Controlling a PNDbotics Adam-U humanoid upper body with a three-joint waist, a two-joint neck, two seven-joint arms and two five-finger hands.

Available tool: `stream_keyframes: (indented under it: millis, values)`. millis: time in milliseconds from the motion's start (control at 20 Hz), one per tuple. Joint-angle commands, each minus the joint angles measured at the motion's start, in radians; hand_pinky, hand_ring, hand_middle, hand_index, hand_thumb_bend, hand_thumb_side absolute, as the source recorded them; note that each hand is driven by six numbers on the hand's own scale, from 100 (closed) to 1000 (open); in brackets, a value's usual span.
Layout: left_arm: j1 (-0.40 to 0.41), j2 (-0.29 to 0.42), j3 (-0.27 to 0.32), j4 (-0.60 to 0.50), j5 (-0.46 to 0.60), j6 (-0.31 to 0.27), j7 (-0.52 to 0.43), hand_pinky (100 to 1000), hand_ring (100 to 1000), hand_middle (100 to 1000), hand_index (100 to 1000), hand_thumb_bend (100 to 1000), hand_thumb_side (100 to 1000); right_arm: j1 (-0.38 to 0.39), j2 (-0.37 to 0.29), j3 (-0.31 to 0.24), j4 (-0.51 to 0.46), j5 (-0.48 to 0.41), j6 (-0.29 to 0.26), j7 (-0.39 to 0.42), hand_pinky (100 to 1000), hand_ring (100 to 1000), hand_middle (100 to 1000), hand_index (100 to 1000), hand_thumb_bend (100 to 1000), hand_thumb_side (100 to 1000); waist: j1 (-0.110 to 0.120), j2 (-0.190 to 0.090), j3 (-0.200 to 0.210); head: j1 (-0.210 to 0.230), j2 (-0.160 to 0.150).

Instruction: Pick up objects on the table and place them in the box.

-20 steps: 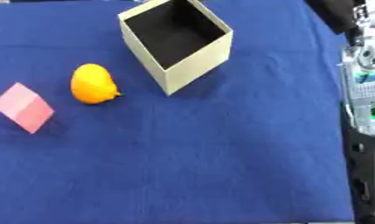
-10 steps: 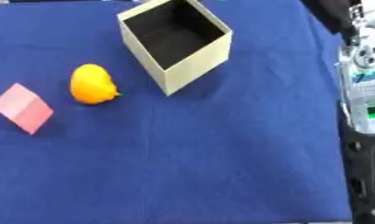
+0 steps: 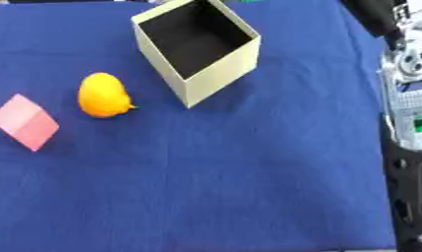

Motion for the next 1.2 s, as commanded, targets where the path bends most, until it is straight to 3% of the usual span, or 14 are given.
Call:
stream_keyframes:
  millis: [50,650,1200]
  values:
    - [-0.028,0.048,-0.003,0.015,0.003,-0.097,-0.093,881,888,887,1000,673,668,-0.015,-0.017,0.001,-0.007,0.002,-0.003,0.003,894,978,650,896,100,672,0.002,-0.018,-0.002,0.006,-0.011]
    - [-0.106,0.053,-0.071,0.09,-0.056,-0.148,-0.117,866,878,876,995,590,561,-0.015,-0.016,0.005,-0.007,-0.005,-0.005,0.007,895,979,649,897,100,673,0.011,-0.017,-0.018,0.022,-0.01]
    - [-0.167,0.04,-0.14,0.194,-0.094,-0.193,-0.15,860,871,872,978,569,580,-0.015,-0.013,0.009,-0.009,-0.009,-0.006,0.01,895,980,648,897,100,672,0.017,-0.016,-0.032,0.041,-0.011]
